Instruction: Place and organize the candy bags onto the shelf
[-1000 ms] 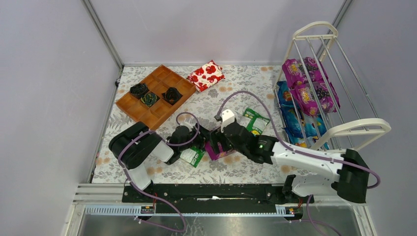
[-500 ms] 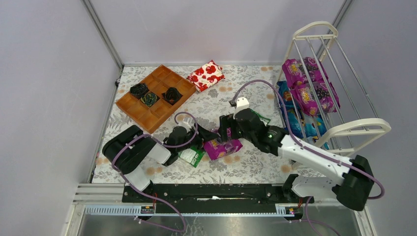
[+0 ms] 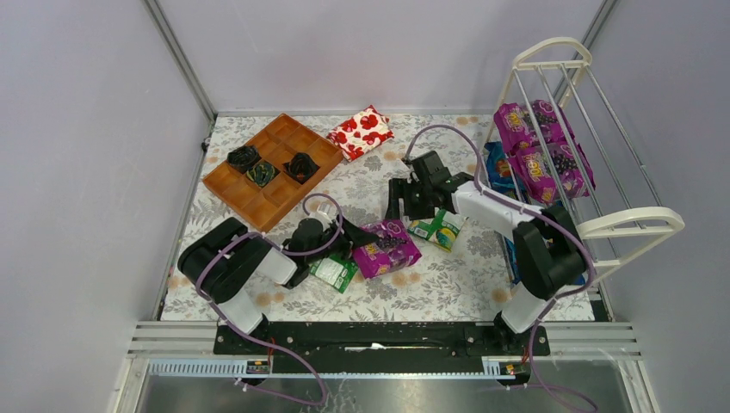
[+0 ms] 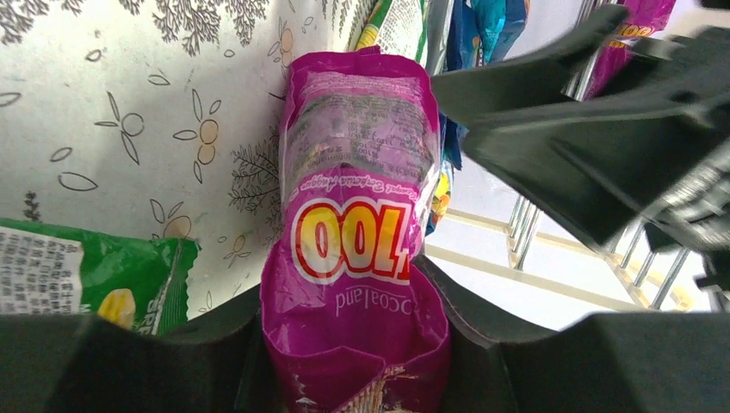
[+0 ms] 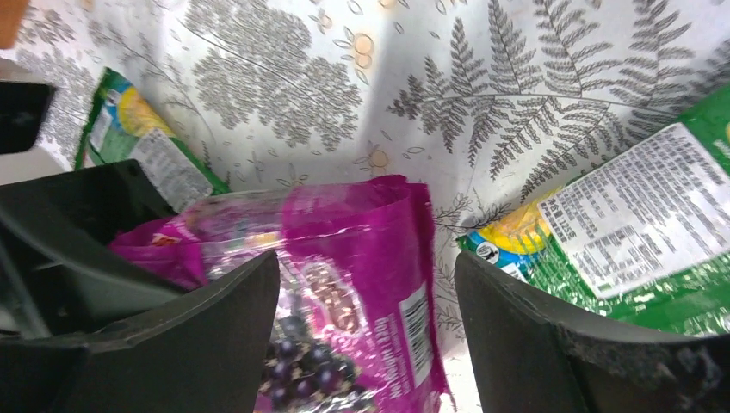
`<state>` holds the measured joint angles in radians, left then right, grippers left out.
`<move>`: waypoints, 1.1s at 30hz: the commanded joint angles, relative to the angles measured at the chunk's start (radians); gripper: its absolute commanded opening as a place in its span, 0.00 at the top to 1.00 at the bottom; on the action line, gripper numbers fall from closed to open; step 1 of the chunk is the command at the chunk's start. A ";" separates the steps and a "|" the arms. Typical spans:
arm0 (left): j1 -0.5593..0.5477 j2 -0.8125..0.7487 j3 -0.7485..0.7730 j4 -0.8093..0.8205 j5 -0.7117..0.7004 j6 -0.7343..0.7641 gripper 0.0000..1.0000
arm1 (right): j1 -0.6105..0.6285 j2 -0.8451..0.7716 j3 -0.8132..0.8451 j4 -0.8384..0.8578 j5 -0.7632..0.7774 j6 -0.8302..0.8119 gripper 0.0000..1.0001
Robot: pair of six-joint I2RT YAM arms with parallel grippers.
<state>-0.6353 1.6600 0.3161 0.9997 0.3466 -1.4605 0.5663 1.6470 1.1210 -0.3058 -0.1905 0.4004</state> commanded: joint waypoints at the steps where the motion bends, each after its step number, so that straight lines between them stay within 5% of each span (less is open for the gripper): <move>1: 0.027 0.004 -0.005 0.123 0.049 0.020 0.50 | -0.042 0.070 0.022 0.032 -0.197 -0.036 0.21; 9: 0.061 -0.004 0.007 0.098 0.084 0.058 0.49 | -0.043 0.125 -0.017 0.149 -0.260 0.009 0.42; 19: 0.080 -0.056 0.001 0.041 0.104 0.082 0.28 | -0.059 0.045 -0.145 0.316 -0.114 0.159 1.00; 33: 0.069 -0.123 -0.031 0.011 0.075 0.054 0.25 | -0.071 -0.067 -0.249 0.386 0.045 0.229 1.00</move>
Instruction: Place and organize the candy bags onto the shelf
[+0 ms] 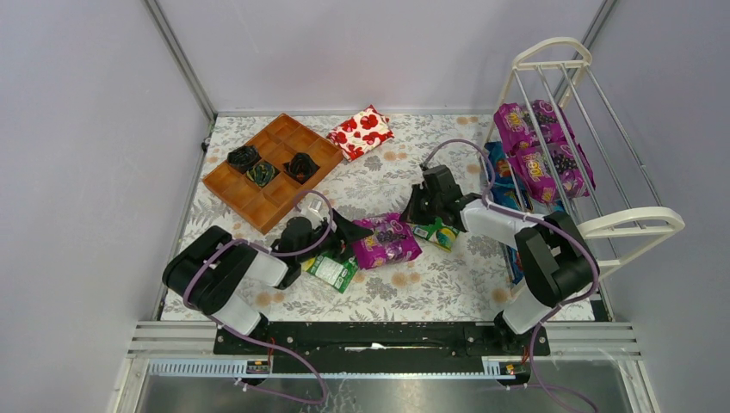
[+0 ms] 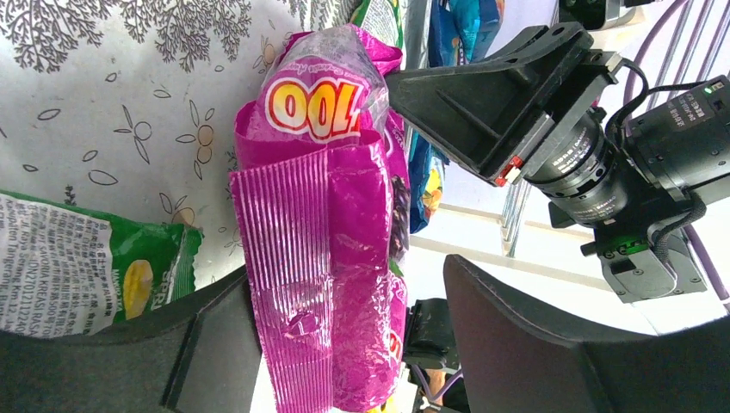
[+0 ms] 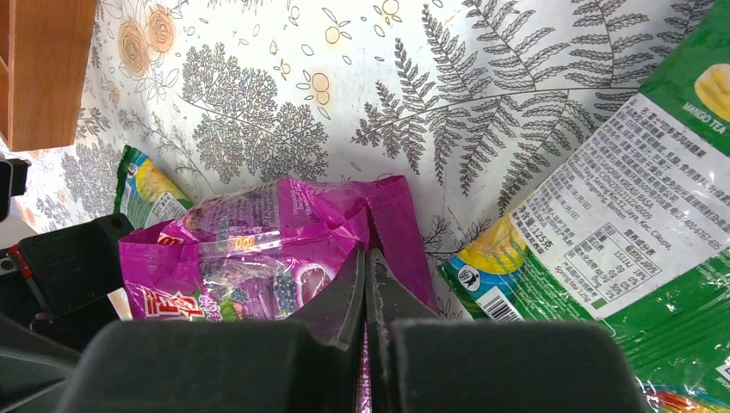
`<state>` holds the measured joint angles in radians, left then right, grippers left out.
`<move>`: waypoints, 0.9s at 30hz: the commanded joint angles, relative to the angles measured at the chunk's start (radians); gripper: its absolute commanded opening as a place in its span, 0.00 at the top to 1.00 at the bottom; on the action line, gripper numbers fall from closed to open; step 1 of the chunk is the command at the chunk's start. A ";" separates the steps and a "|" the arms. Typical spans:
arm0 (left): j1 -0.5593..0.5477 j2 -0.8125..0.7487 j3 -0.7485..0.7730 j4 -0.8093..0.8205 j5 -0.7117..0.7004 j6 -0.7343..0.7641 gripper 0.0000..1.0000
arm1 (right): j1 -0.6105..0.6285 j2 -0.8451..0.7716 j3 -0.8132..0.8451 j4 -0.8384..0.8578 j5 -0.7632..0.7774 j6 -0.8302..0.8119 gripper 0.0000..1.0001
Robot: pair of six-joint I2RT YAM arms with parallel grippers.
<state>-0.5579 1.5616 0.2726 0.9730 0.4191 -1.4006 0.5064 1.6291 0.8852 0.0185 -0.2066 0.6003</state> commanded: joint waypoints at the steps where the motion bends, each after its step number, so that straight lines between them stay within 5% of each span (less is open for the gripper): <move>1: -0.015 -0.016 0.024 0.030 -0.002 -0.004 0.25 | -0.010 -0.055 -0.020 0.068 0.061 0.033 1.00; 14: -0.144 0.083 0.093 -0.052 -0.163 0.030 0.17 | -0.012 -0.124 -0.147 0.166 0.101 0.208 1.00; 27: -0.200 0.224 0.039 0.153 -0.271 0.038 0.22 | -0.024 -0.123 -0.215 0.163 0.115 0.235 1.00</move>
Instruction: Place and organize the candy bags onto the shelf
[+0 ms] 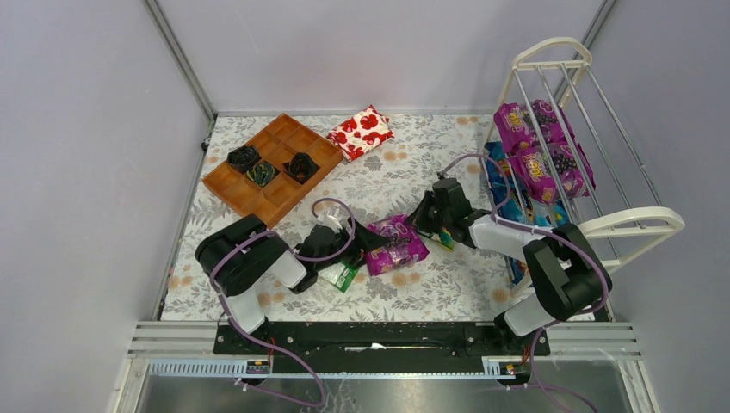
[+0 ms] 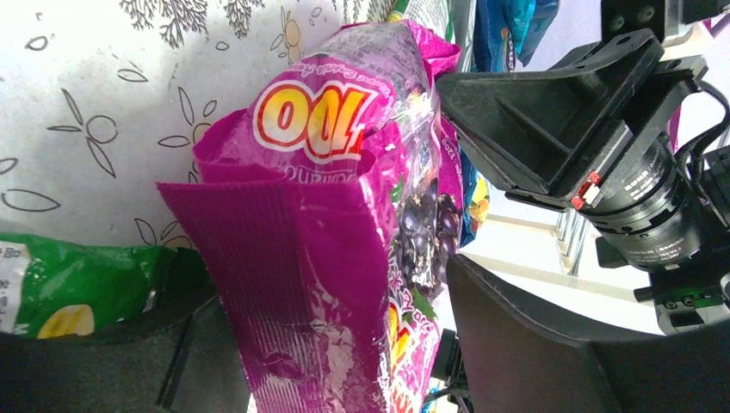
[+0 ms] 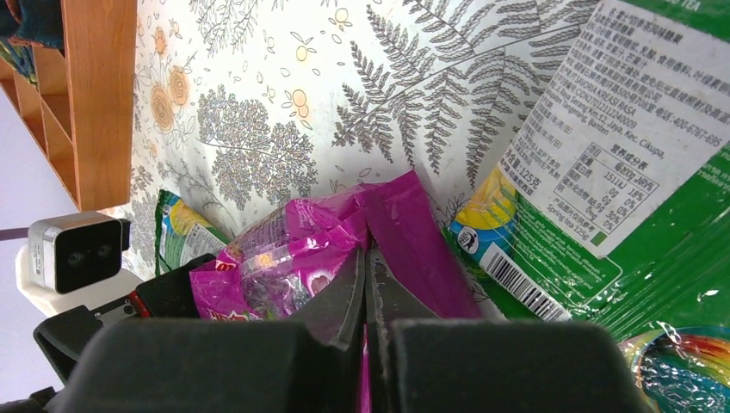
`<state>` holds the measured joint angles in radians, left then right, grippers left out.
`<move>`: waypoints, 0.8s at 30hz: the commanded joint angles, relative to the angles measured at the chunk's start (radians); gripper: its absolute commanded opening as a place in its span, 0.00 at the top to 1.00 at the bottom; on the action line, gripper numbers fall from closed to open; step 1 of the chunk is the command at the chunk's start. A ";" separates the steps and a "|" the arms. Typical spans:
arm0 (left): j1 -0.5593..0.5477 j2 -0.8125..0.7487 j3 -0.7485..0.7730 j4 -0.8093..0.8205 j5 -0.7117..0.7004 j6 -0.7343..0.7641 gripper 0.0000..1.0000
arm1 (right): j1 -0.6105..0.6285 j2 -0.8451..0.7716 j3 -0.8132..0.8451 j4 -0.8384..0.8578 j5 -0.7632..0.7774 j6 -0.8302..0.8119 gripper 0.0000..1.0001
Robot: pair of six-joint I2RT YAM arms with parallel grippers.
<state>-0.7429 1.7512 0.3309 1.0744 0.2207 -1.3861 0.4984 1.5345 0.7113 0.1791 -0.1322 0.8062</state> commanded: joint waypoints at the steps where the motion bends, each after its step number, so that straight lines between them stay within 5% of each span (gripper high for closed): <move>1: -0.017 0.042 -0.017 0.049 -0.079 0.027 0.24 | -0.022 -0.030 -0.058 0.009 0.040 0.040 1.00; 13: -0.039 0.063 0.024 0.192 -0.021 -0.041 0.51 | -0.034 -0.085 -0.052 -0.014 0.042 -0.007 1.00; 18: -0.014 0.047 0.040 0.226 0.038 -0.084 0.65 | -0.030 -0.208 0.016 -0.142 0.034 -0.161 0.57; 24: 0.010 -0.022 0.058 0.208 0.110 -0.117 0.69 | -0.029 -0.424 0.183 -0.409 0.057 -0.363 0.35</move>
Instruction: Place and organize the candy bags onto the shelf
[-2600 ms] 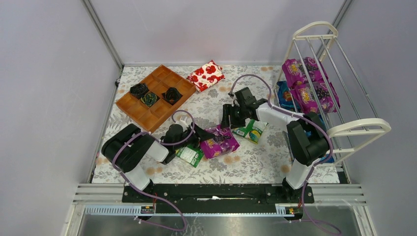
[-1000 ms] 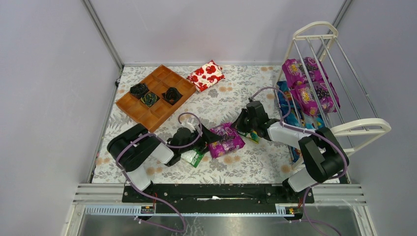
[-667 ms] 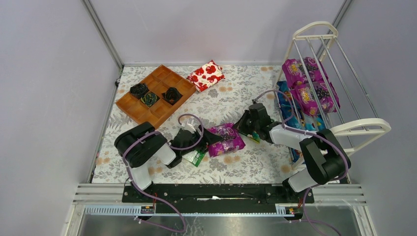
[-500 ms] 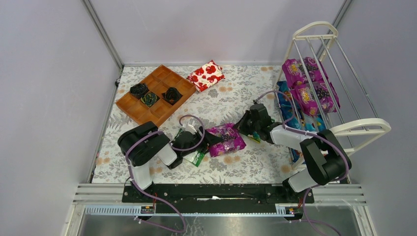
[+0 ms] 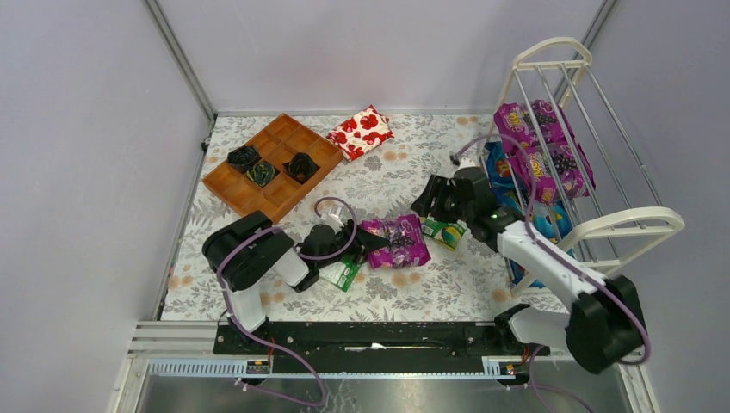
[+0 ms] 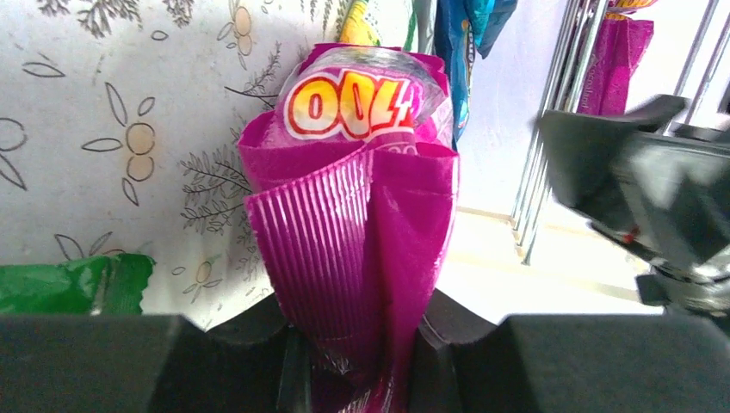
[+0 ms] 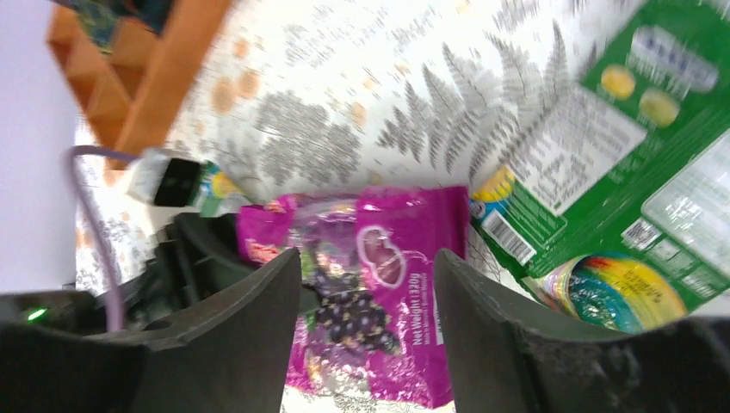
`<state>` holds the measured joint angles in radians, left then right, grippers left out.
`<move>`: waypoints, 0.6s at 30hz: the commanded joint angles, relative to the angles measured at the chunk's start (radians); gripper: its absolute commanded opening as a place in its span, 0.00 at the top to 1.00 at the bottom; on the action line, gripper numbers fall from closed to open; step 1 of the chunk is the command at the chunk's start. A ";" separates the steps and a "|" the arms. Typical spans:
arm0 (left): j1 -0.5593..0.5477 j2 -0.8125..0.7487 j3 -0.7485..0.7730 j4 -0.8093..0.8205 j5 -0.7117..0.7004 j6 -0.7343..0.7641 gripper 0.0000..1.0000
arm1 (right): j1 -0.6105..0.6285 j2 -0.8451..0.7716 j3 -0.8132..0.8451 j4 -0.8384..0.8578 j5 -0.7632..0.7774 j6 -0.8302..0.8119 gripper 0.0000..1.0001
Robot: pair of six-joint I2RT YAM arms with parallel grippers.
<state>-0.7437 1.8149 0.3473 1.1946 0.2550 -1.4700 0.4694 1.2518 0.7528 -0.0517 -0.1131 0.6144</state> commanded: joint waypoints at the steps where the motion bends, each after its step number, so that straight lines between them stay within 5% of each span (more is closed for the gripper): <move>1: 0.011 -0.105 0.051 0.071 0.086 -0.034 0.69 | -0.001 -0.171 0.179 -0.225 0.055 -0.198 0.33; 13: -0.016 -0.308 0.282 -0.205 0.113 -0.067 0.69 | 0.000 -0.380 0.635 -0.589 0.217 -0.353 0.17; 18: -0.093 -0.299 0.440 -0.286 0.047 -0.083 0.68 | -0.001 -0.411 0.765 -0.668 0.329 -0.361 0.00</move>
<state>-0.7765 1.5570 0.6411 0.8509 0.3370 -1.5127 0.4694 0.8543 1.4200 -0.6075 0.0956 0.2935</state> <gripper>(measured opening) 0.316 0.964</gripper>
